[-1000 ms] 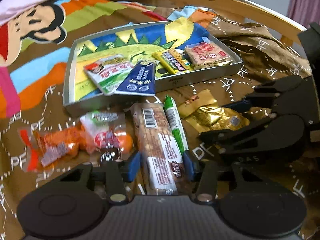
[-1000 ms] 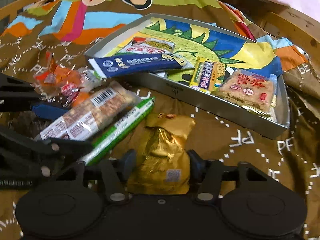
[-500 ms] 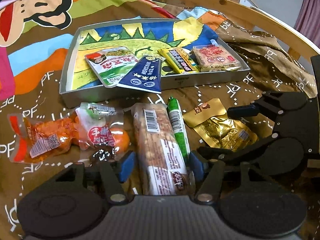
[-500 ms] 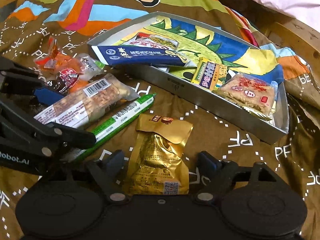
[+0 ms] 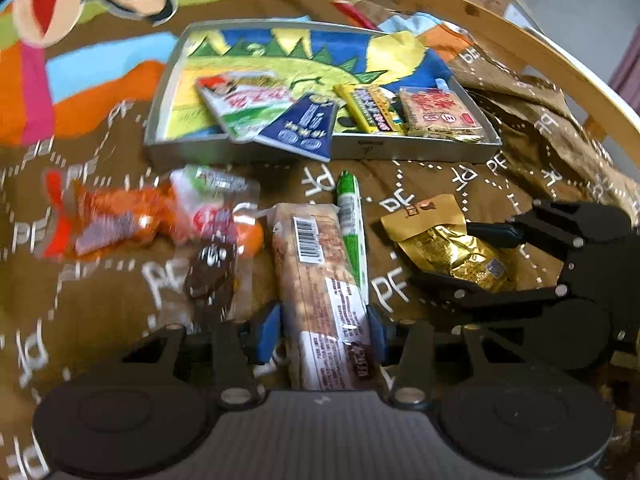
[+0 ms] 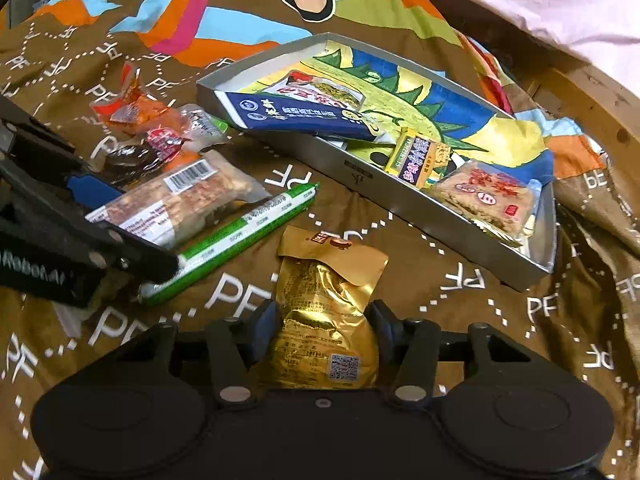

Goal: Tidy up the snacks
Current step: 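Carry the bar and gold bag into the tray and open both grippers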

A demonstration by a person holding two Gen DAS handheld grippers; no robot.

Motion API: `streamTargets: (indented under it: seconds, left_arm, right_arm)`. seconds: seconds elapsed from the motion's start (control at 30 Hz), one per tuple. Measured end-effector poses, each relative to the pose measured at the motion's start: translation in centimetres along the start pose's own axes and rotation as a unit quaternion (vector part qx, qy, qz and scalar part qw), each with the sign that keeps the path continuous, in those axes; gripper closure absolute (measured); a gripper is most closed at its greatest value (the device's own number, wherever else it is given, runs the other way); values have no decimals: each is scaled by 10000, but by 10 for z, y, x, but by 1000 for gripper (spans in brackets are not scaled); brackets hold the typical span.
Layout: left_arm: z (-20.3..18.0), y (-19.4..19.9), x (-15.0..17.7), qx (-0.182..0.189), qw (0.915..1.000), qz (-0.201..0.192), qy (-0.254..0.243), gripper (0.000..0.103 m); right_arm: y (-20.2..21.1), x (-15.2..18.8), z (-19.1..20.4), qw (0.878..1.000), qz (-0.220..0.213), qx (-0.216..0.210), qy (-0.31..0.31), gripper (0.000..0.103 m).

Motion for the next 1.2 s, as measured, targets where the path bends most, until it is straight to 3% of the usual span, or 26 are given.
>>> streamTargets:
  seconds: [0.27,0.5,0.67,0.93,1.03,1.2]
  left_arm:
    - [-2,29,12,346,9962,45,799,56]
    - [-8,52,19,450,9924,-79,1146,56]
    - [-15,75,8,511,9897,-528,1226,56]
    - [-16,88,-25,146,9832,-1491,1046,56]
    - [-16,83,-36,-9,9827,-1564,996,56]
    - [-17,75,-51,92,9784,-1741,1113,56]
  right_arm:
    - [30,2,8,9989,-232,122,384,50]
    - [73,-6,4,9974,-644,237,234,50]
    - [98,-12,4,9944,-1027,230,135,50]
    - [111,-27,-12,9857,-1605,500,-106,50]
    - [109,-34,-24,9820,-1756,640,-275,50]
    - [102,-49,-41,9744,-2018,812,-572,50]
Point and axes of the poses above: each gripper's, at about its wrist camera, not at the fingertips, and y roughly against the way its jaws point, z to its left, x to its underside, the point moved 8 cm from there along -y, roughly the way its jaws point, and after that the axes turned 6 degrees about -z, right-handed, at the moved point
